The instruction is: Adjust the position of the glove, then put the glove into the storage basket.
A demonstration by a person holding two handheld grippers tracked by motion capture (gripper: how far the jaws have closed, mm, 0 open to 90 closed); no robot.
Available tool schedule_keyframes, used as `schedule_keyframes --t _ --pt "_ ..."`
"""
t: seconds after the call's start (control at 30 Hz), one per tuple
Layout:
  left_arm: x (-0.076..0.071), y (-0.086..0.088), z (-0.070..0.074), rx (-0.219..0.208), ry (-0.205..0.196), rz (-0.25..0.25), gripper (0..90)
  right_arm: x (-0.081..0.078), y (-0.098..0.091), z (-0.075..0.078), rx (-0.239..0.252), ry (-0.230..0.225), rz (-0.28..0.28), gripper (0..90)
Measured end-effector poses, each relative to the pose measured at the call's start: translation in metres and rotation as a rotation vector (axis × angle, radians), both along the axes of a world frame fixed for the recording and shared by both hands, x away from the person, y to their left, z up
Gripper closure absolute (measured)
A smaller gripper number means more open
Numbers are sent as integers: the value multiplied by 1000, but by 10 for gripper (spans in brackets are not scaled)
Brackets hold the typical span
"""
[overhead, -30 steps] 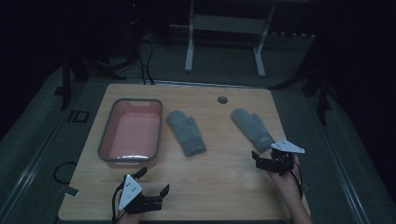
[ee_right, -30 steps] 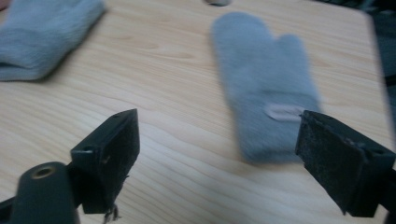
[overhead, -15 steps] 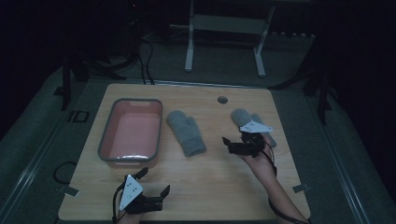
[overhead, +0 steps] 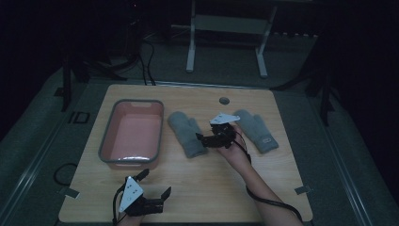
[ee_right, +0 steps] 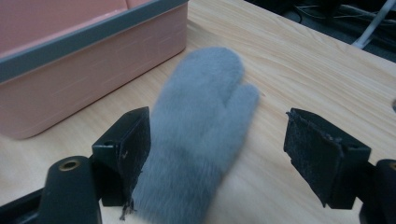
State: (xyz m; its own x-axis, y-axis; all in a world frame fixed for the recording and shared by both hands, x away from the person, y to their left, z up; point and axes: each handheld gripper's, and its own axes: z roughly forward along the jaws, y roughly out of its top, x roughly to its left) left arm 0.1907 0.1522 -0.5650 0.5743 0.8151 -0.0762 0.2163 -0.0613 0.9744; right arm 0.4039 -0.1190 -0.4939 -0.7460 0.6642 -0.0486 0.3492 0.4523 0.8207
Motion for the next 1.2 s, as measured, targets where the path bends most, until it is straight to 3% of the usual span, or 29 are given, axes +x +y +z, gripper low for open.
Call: schedule_keyframes --t 0.1,0.3,0.5,0.53,0.73,0.83,0.9,0.93,1.1,1.2 --pt "0 0 0 4 1 -8 11 13 18 -8 -8 13 37 316" --pt "-1 0 1 -3 -1 -13 11 26 38 -18 -30 27 50 369" --pt "-2 0 2 0 -4 -15 11 43 55 -33 -99 21 64 411" --pt "-1 0 2 0 -3 -16 11 50 58 -40 -106 49 70 414" --pt "-1 0 1 0 1 -20 11 64 63 -55 -155 107 74 488" --pt "-1 0 1 -1 7 -22 11 67 64 -57 -145 146 77 603" --pt "-1 -1 1 2 6 -22 11 66 65 -57 -149 138 78 625" --pt "-2 -1 2 10 1 -26 11 62 66 -59 -151 104 71 679" --pt "-2 -2 2 22 -5 -29 11 58 63 -59 -34 178 -22 805" --pt "-2 -2 2 14 -5 -28 11 50 61 -51 -18 151 -61 813"
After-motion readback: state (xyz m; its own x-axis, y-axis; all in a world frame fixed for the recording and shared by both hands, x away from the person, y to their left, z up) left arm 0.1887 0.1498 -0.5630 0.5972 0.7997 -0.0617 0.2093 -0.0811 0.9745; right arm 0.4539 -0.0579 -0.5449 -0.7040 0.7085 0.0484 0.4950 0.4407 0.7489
